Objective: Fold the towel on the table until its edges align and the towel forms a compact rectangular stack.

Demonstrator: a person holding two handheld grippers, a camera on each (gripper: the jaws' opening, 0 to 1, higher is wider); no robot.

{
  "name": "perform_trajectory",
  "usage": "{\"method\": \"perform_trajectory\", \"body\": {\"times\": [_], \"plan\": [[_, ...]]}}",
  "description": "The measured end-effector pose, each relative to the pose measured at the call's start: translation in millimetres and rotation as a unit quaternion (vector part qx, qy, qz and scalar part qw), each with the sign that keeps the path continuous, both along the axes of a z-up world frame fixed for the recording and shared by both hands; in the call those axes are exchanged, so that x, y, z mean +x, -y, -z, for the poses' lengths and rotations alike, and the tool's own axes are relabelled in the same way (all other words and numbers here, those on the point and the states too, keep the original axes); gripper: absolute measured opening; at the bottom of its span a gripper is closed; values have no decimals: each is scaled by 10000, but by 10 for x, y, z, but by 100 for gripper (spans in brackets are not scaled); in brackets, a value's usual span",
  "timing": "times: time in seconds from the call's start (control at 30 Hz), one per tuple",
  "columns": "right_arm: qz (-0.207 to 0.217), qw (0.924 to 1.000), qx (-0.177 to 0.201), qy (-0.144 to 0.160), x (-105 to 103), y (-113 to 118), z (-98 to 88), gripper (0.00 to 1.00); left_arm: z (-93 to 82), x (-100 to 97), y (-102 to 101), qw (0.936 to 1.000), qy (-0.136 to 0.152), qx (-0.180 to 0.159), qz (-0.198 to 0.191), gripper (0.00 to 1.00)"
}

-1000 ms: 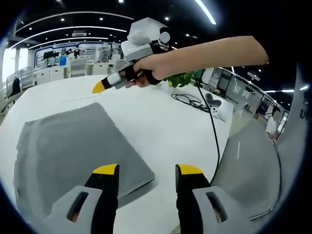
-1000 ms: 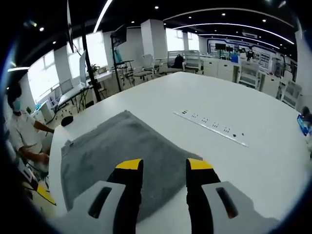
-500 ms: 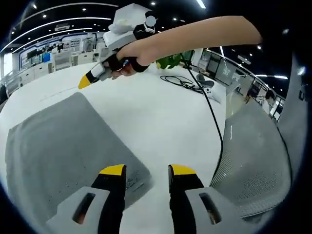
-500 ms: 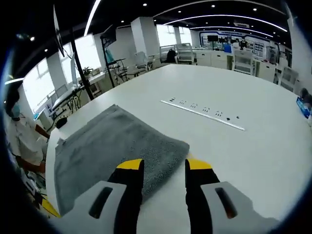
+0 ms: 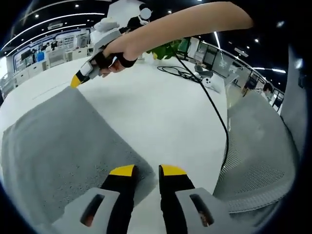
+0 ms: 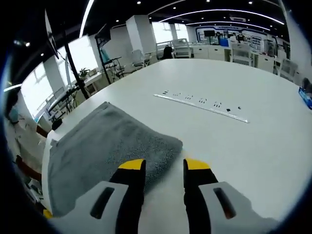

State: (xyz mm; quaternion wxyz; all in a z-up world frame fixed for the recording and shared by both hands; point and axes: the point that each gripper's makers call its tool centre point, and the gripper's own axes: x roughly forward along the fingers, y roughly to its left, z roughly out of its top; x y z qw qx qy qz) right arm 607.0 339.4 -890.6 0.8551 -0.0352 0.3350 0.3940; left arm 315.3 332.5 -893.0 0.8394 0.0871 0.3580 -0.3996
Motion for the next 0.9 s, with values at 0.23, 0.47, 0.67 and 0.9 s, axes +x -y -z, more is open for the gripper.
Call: {"method": "perform_trajectory", "body": {"times": [0.23, 0.47, 0.67, 0.9], "plan": [[59, 10000, -2, -59, 72, -17, 142, 25, 138, -94, 29, 9989, -28, 401, 244, 16], [48, 10000, 25, -46, 79, -27, 165, 17, 193, -60, 68, 9965, 158, 743, 361, 16], [114, 9998, 131, -84, 93, -29, 191, 8, 201, -4, 95, 9961, 236, 796, 295, 12], [157, 9996, 188, -111, 88, 4, 217, 1, 208, 58, 166, 9938, 407, 972, 360, 7]]}}
